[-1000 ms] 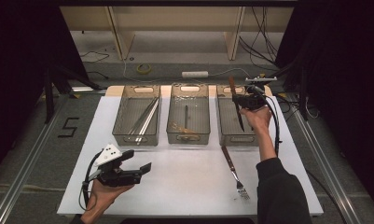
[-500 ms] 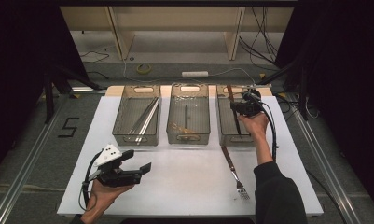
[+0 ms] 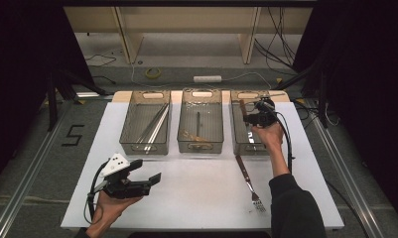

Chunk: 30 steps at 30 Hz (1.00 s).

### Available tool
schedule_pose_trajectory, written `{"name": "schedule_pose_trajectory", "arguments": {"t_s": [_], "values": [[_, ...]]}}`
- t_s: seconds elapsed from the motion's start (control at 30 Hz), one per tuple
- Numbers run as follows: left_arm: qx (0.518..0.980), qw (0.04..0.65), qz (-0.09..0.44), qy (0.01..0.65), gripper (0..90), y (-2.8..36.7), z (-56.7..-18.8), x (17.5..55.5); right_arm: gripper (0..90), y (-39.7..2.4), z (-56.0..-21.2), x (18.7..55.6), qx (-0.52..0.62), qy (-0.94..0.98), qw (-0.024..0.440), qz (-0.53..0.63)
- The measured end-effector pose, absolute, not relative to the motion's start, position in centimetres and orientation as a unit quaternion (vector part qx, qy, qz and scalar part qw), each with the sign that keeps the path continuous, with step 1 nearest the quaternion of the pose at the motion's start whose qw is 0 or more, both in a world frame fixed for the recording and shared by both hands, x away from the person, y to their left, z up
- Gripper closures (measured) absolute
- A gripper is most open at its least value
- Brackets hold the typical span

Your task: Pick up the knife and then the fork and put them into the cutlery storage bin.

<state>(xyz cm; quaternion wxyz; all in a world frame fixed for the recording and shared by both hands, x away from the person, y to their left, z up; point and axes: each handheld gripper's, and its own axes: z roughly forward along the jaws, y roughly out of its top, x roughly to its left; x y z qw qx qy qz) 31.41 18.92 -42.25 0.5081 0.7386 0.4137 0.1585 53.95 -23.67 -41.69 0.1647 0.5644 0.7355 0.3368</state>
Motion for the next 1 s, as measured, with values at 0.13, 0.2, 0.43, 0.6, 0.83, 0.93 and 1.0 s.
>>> {"name": "schedule_pose_trajectory", "arguments": {"t_s": [0.13, 0.2, 0.43, 0.6, 0.83, 0.93, 1.0], "values": [[0.739, 0.508, 0.159, 0.414, 15.7, 18.9, -42.3, 31.4, 51.4, -23.7, -41.4, 53.9, 0.565, 0.733, 0.160, 0.344], [0.739, 0.508, 0.159, 0.414, 15.7, 18.9, -42.3, 31.4, 46.7, -23.6, -41.1, 53.8, 0.561, 0.738, 0.154, 0.342], [0.739, 0.508, 0.158, 0.414, 15.8, 18.9, -42.3, 31.4, 40.1, -23.5, -40.0, 52.7, 0.535, 0.760, 0.149, 0.337], [0.739, 0.507, 0.159, 0.415, 15.7, 18.9, -42.3, 31.4, 36.7, -23.0, -38.5, 50.7, 0.505, 0.786, 0.142, 0.328], [0.739, 0.506, 0.160, 0.415, 15.8, 18.9, -42.3, 31.4, 34.9, -22.6, -37.2, 47.1, 0.474, 0.802, 0.137, 0.336], [0.739, 0.506, 0.160, 0.415, 15.8, 18.9, -42.3, 31.4, 34.2, -22.5, -37.3, 45.6, 0.464, 0.808, 0.136, 0.337], [0.739, 0.506, 0.161, 0.414, 15.7, 18.9, -42.3, 31.4, 34.1, -22.5, -37.4, 44.9, 0.459, 0.810, 0.134, 0.340]]}}
